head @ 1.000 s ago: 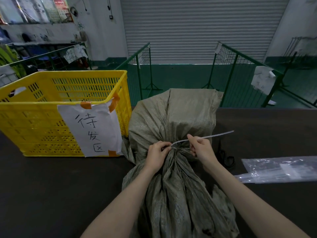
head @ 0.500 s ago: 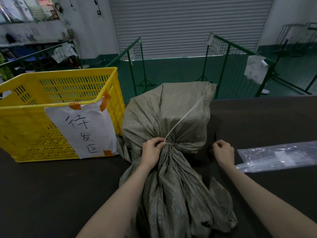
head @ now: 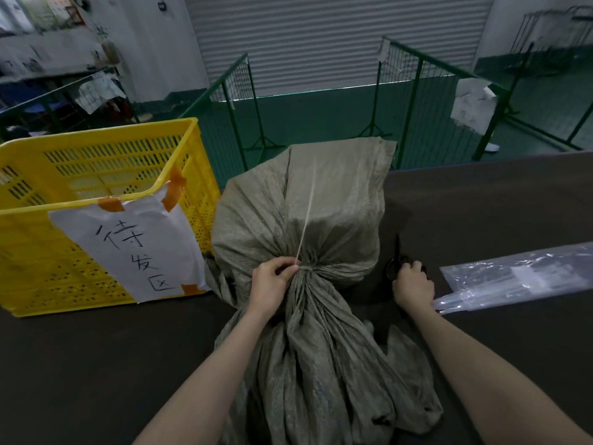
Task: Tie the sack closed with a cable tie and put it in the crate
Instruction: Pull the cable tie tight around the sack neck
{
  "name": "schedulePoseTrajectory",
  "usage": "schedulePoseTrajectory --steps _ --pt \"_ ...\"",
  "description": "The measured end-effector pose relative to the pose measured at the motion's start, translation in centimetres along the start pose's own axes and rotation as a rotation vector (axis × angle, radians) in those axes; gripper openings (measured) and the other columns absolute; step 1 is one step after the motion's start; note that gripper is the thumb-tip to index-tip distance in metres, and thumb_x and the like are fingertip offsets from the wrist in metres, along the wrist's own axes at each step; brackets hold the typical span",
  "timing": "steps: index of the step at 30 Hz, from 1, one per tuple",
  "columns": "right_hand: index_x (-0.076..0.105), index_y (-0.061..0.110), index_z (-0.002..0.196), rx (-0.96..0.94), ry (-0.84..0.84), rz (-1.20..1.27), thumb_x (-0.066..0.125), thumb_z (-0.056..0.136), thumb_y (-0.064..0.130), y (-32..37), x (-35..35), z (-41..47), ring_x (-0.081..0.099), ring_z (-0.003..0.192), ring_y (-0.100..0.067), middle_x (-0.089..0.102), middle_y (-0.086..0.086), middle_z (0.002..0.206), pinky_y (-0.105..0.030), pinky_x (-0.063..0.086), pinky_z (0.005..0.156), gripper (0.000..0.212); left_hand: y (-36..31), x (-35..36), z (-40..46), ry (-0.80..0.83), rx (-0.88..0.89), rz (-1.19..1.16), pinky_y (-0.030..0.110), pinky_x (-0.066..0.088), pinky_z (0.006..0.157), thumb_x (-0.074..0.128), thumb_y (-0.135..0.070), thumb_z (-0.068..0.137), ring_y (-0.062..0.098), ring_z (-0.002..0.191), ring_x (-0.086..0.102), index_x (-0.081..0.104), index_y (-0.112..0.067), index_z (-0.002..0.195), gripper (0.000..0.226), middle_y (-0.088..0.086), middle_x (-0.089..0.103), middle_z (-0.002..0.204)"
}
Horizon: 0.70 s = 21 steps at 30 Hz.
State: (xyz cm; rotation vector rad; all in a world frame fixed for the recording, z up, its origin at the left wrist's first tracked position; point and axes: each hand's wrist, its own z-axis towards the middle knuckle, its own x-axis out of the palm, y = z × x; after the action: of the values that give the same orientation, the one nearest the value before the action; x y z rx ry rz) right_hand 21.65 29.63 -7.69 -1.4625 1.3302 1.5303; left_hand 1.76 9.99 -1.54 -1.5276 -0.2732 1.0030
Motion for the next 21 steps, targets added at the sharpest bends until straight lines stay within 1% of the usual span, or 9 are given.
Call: schedulePoseTrajectory --steps 5,8,10,11,13,14,17,19,21 --pt "0.039 0.003 0.116 0.114 0.061 0.055 0.050 0.091 0.017 -0.4 -0.7 0.1 0.053 0.117 -0.038 0.053 -0.018 0.127 -0.042 0.042 0.091 0.031 0.1 0.0 -0.1 -0.018 0.018 0.007 0.021 0.047 0.086 0.067 -0.010 0.084 0.005 0.084 0.065 0.075 -0.012 0.091 0.011 -0.007 0.071 0.086" --pt "0.038 0.001 0.118 0.145 0.096 0.060 0.052 0.090 0.018 -0.9 -0.9 0.0 0.050 0.122 -0.037 0.051 -0.017 0.131 -0.042 0.042 0.094 0.036 0.3 0.0 0.0 -0.023 0.029 0.016 0.023 0.048 0.086 0.067 -0.010 0.084 0.007 0.084 0.066 0.075 -0.013 0.090 0.010 -0.006 0.071 0.084" --pt "0.039 -0.001 0.125 0.174 0.131 0.049 0.051 0.090 0.022 -1.1 -1.5 -0.2 0.049 0.124 -0.036 0.050 -0.017 0.134 -0.041 0.042 0.094 0.044 0.1 0.1 0.0 -0.026 0.034 0.021 0.019 0.048 0.084 0.067 -0.010 0.084 0.005 0.083 0.065 0.075 -0.013 0.090 0.010 -0.007 0.071 0.084" --pt "0.042 0.000 0.128 0.173 0.149 0.029 0.051 0.090 0.026 -1.1 -1.9 -0.3 0.050 0.122 -0.035 0.050 -0.016 0.133 -0.041 0.043 0.093 0.047 0.0 0.1 -0.1 -0.023 0.032 0.022 0.014 0.047 0.082 0.067 -0.010 0.084 0.003 0.082 0.064 0.075 -0.014 0.089 0.010 -0.008 0.071 0.084" --pt "0.049 0.005 0.127 0.155 0.169 0.007 0.048 0.091 0.032 -1.2 -2.6 -0.5 0.052 0.120 -0.035 0.052 -0.015 0.131 -0.041 0.045 0.090 0.046 -0.2 0.1 -0.2 -0.011 0.032 0.030 0.005 0.043 0.075 0.066 -0.012 0.085 0.000 0.080 0.062 0.073 -0.016 0.088 0.009 -0.009 0.070 0.083" --pt "0.051 0.005 0.126 0.156 0.170 0.027 0.048 0.091 0.032 -1.2 -2.9 -0.7 0.052 0.119 -0.036 0.052 -0.016 0.131 -0.040 0.045 0.090 0.044 -0.2 0.0 -0.3 0.001 0.039 0.036 0.005 0.043 0.073 0.065 -0.014 0.086 0.001 0.079 0.062 0.072 -0.017 0.086 0.008 -0.008 0.069 0.082" --pt "0.051 -0.002 0.120 0.171 0.118 0.196 0.048 0.090 0.024 -1.3 -3.6 -0.9 0.053 0.115 -0.040 0.054 -0.023 0.126 -0.040 0.045 0.088 0.039 -0.1 -0.1 -0.6 0.024 0.090 0.048 0.012 0.042 0.071 0.062 -0.019 0.089 0.006 0.079 0.060 0.067 -0.020 0.083 0.007 -0.004 0.069 0.082" --pt "0.045 -0.007 0.117 0.152 0.030 0.353 0.049 0.092 0.020 -1.3 -4.1 -1.3 0.052 0.112 -0.045 0.054 -0.030 0.122 -0.044 0.044 0.087 0.037 -0.1 -0.1 -1.0 0.019 0.117 0.055 0.009 0.041 0.071 0.060 -0.020 0.090 0.007 0.081 0.060 0.066 -0.021 0.084 0.008 -0.004 0.068 0.084" --pt "0.042 -0.005 0.113 0.103 -0.083 0.488 0.049 0.093 0.017 -1.0 -4.9 -2.0 0.053 0.106 -0.048 0.056 -0.033 0.114 -0.045 0.043 0.082 0.031 -0.3 -0.2 -1.2 0.016 0.120 0.037 0.016 0.042 0.073 0.057 -0.022 0.092 0.008 0.081 0.060 0.064 -0.021 0.085 0.010 -0.005 0.068 0.084"
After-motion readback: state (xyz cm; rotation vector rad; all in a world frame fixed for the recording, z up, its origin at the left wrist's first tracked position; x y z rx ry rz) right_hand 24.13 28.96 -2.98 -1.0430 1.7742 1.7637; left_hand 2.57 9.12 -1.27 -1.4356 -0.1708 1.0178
